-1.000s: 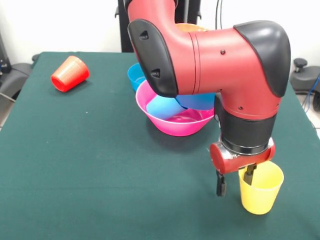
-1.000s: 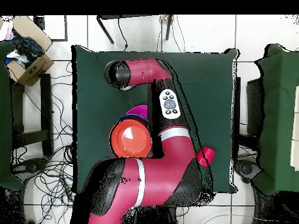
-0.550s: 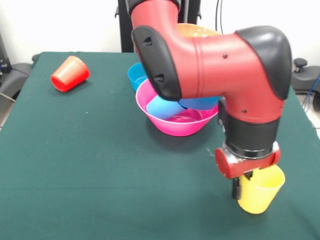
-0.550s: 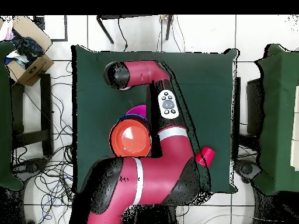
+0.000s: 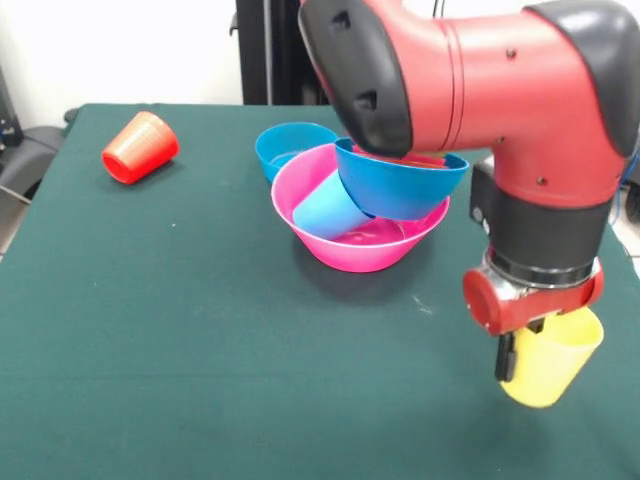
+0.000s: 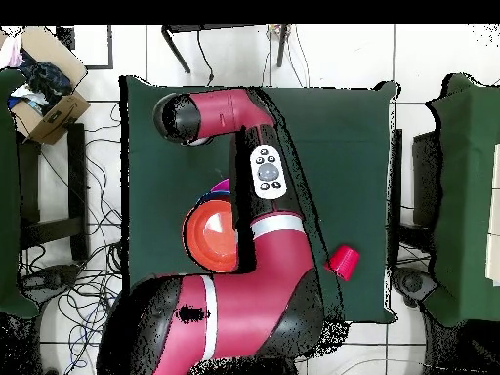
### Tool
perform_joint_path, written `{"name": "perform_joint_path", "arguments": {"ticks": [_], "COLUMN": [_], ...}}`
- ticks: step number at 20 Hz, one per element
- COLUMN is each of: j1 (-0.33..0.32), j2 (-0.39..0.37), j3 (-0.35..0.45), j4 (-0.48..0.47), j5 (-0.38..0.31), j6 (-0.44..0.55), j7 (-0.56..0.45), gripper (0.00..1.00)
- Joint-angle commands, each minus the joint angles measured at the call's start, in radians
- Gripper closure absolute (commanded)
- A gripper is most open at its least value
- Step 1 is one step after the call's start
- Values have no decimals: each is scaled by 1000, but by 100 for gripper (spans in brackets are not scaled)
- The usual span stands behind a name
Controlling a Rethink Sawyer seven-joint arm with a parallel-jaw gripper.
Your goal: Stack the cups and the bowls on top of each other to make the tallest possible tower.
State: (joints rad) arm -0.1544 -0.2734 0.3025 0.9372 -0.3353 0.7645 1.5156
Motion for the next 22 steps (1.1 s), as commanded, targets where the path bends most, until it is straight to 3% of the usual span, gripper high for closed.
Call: {"name": "perform_joint_path", "arguments": {"ticks": [1,5,12,16,22], "j1": [-16,-72,-182,-230,-260], "j2": [-153,-236,-375,-466,-541], "j3": [-2,31,93,117,164], "j4": [134,216,428,541,613], "j5": [40,72,84,86,94], "j6": [205,280,257,250,285], "j7": [-17,-115,-256,-274,-256], "gripper": [100,100,100,100,100]}}
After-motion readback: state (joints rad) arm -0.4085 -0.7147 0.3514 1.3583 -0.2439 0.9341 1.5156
